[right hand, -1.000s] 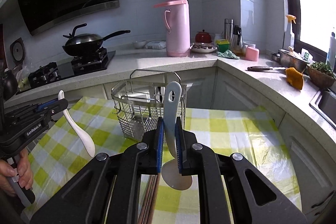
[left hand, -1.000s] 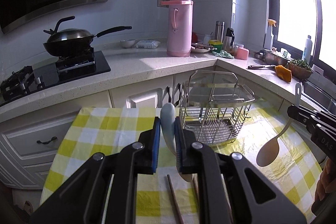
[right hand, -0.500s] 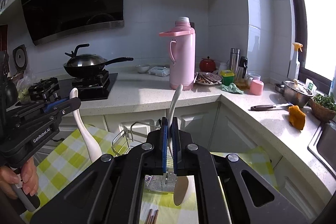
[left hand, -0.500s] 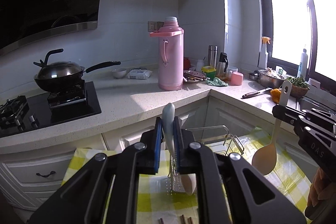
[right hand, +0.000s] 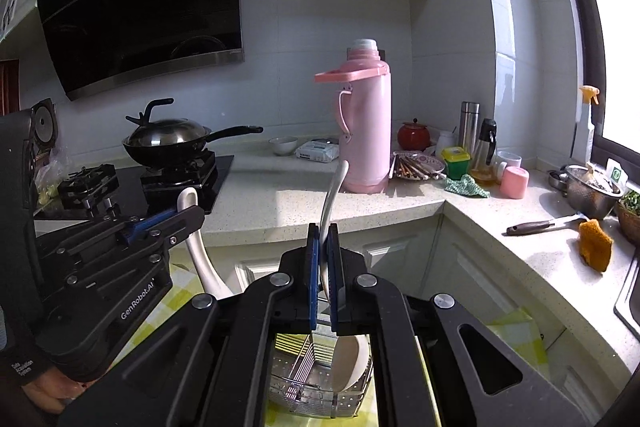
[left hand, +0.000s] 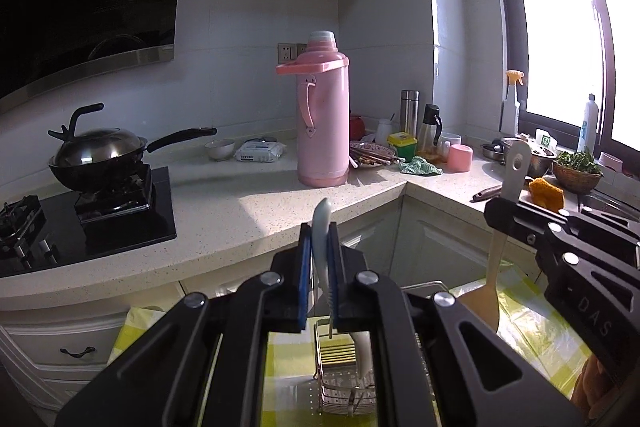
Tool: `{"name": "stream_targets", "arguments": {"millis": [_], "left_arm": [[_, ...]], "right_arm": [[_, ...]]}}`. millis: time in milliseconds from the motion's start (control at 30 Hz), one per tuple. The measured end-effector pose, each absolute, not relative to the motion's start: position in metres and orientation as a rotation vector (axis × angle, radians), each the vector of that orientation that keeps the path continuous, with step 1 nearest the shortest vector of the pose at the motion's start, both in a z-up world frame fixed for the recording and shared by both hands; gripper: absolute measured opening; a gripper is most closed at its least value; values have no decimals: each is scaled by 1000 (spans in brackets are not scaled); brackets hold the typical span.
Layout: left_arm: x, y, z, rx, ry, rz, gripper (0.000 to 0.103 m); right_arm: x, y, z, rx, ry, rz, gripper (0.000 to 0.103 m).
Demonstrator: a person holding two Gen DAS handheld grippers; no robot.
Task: Organize utensils
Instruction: 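Lift the white ladle with the right gripper and carry it to the wire rack, then lower the ladle into the rack and open the right gripper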
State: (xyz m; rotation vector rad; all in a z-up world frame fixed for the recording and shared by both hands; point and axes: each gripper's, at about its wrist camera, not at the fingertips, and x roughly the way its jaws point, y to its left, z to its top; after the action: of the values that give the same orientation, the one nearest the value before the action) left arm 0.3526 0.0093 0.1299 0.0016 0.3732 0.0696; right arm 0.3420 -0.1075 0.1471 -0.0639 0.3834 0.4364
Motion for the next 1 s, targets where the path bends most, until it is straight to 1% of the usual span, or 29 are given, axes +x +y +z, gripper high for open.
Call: {"name": "stream_targets", "arguments": {"millis": [233, 400, 433, 500, 567, 633, 667, 700, 733, 767, 800, 867, 933, 1000], "left_arm": [[383, 20, 71, -15, 451, 67, 8], [391, 23, 45, -10, 471, 62, 8], [391, 23, 42, -6, 468, 65, 10], [387, 22, 37, 3, 455, 74, 11], [384, 21, 33, 13, 447, 86, 17], [381, 23, 31, 12, 442, 91, 24], [379, 23, 32, 12, 440, 96, 26], [377, 24, 33, 13, 437, 102, 32], [375, 24, 34, 14, 431, 108, 39], [373, 25, 36, 15, 426, 113, 42], [370, 25, 38, 14, 422, 117, 44], [366, 28, 43, 9, 417, 131, 45], [359, 33, 49, -7, 412, 146, 49], [350, 38, 55, -22, 411, 157, 49]], "right_arm": [[375, -104, 89, -38, 490, 434, 4], [385, -106, 60, -13, 540, 424, 5], [385, -107, 57, -13, 545, 421, 6], [384, -108, 52, -14, 549, 416, 7], [385, -111, 49, -13, 551, 405, 8], [386, -116, 48, -13, 551, 386, 13], [386, -118, 49, -11, 549, 379, 20], [386, -121, 50, -3, 547, 379, 29], [385, -124, 51, 3, 544, 377, 33], [383, -126, 52, 7, 539, 373, 42], [381, -129, 55, 12, 531, 370, 44], [375, -133, 62, 19, 517, 365, 44], [367, -138, 71, 24, 499, 355, 44], [358, -145, 81, 29, 480, 344, 44]]}}
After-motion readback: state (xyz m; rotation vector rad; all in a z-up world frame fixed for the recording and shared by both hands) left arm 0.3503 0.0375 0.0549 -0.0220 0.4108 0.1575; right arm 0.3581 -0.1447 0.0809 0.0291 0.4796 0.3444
